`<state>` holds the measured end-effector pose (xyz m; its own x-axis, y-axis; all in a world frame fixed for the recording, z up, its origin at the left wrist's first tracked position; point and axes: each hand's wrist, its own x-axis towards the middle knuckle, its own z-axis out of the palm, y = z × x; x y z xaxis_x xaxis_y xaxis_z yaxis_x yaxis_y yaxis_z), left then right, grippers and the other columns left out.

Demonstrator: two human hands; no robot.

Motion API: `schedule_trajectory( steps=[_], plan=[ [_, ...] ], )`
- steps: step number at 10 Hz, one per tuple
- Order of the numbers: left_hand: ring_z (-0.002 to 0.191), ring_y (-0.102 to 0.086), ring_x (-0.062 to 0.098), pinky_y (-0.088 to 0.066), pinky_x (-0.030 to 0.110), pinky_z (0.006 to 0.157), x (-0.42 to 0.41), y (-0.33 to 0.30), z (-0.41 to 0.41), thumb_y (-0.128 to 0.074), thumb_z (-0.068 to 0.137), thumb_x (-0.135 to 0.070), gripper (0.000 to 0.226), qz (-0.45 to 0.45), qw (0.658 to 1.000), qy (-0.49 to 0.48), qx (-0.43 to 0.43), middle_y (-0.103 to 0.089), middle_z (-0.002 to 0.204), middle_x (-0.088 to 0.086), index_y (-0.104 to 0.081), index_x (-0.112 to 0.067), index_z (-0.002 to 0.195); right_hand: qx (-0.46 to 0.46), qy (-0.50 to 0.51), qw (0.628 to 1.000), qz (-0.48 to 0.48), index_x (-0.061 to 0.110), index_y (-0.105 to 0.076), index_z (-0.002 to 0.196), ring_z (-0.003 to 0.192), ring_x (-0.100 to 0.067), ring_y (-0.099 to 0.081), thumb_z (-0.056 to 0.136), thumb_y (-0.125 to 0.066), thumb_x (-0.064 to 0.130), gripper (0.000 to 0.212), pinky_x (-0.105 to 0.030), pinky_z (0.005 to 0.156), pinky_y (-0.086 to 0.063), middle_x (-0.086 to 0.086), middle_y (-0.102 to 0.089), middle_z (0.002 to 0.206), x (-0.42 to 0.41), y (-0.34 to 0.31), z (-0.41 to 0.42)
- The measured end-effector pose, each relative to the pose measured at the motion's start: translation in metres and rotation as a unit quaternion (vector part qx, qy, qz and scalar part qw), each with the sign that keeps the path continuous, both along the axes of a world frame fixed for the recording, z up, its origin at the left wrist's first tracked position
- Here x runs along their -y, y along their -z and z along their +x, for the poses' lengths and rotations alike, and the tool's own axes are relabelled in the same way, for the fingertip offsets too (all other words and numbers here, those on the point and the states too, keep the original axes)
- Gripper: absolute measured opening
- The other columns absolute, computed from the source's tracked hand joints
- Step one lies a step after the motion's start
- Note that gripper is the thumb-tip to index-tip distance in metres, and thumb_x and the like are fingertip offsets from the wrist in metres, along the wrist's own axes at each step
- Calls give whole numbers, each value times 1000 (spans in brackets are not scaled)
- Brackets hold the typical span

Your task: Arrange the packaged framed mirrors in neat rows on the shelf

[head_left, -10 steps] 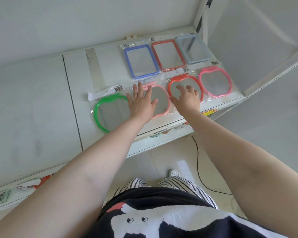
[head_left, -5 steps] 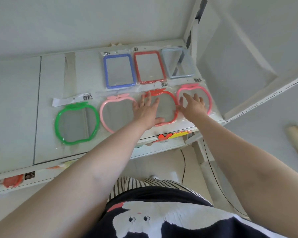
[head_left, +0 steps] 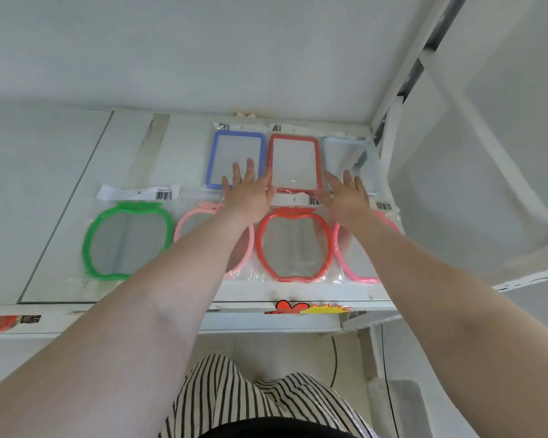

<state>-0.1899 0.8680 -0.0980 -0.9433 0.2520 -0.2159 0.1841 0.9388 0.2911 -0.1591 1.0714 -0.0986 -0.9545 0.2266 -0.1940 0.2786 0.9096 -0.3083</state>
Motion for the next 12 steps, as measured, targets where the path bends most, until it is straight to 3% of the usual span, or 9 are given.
schedule_trajectory(
  steps=[1, 2, 4, 6, 7, 8, 9, 11, 12],
  plan=[
    [148, 11, 37, 1, 59, 118, -6, 8, -11, -17, 101, -42, 53, 6, 999, 19, 25, 8, 163, 6, -8, -32, 152, 10, -15, 1000, 0, 32, -28, 146, 140, -41, -20, 95, -36, 49, 54, -53, 114, -22, -17, -27, 150, -6, 8, -23],
    [149, 9, 36, 1, 60, 117, -12, 14, -11, -15, 101, -43, 53, -12, 999, 16, 44, 9, 162, 5, -10, -31, 152, 40, -38, 998, 13, 31, -26, 147, 138, -41, -25, 97, -32, 48, 53, -51, 111, -23, -13, -33, 145, -10, 11, -30],
    [149, 9, 35, 3, 59, 117, -21, 15, -6, -14, 101, -43, 55, -25, 999, 0, 43, 12, 162, 4, -7, -27, 153, 51, -60, 997, 25, 33, -16, 152, 147, -39, -12, 99, -28, 52, 58, -50, 117, -13, -9, -16, 160, -14, 14, -28],
    [149, 11, 35, 6, 58, 118, -23, 18, -5, -14, 101, -44, 55, -25, 998, -9, 48, 14, 162, 4, -5, -28, 153, 56, -67, 996, 15, 35, -14, 152, 147, -38, -10, 97, -30, 53, 59, -51, 118, -12, -9, -18, 159, -20, 19, -29],
    [149, 8, 38, 4, 58, 118, -26, 13, -6, -16, 101, -42, 53, -21, 999, -19, 34, 8, 162, 7, -13, -28, 152, 36, -63, 997, 9, 33, -25, 149, 140, -41, -27, 94, -39, 53, 60, -51, 116, -22, -16, -35, 148, -21, 17, -31],
    [149, -5, 37, -5, 55, 119, -30, -2, -8, -30, 100, -30, 49, -21, 999, -24, -4, -3, 162, 14, -25, -25, 149, -29, -35, 999, 9, 23, -45, 138, 125, -39, -43, 91, -52, 40, 50, -47, 105, -39, -17, -50, 130, -13, 3, -27],
    [134, -40, 33, -31, 44, 111, -31, -22, -6, -44, 92, -10, 47, -2, 999, -15, -50, -38, 148, 14, -45, -18, 138, -53, -44, 997, 31, 14, -58, 124, 111, -35, -54, 90, -53, 24, 36, -44, 96, -47, -15, -56, 117, -5, -16, -24],
    [116, -58, 26, -47, 35, 96, -13, -52, 15, -42, 85, 1, 44, 77, 994, -1, -80, -65, 123, 4, -64, -19, 118, -60, -54, 997, -1, 21, -69, 104, 103, -25, -64, 86, -47, 10, 31, -36, 85, -54, 0, -70, 110, 14, -55, -5],
    [111, -61, 24, -50, 35, 92, 1, -58, 27, -45, 83, -1, 39, 89, 992, -11, -92, -69, 114, 2, -69, -21, 105, -68, -68, 995, 28, 15, -71, 96, 92, -28, -66, 87, -47, 10, 26, -34, 77, -54, -5, -73, 99, 19, -64, 11]
  ],
)
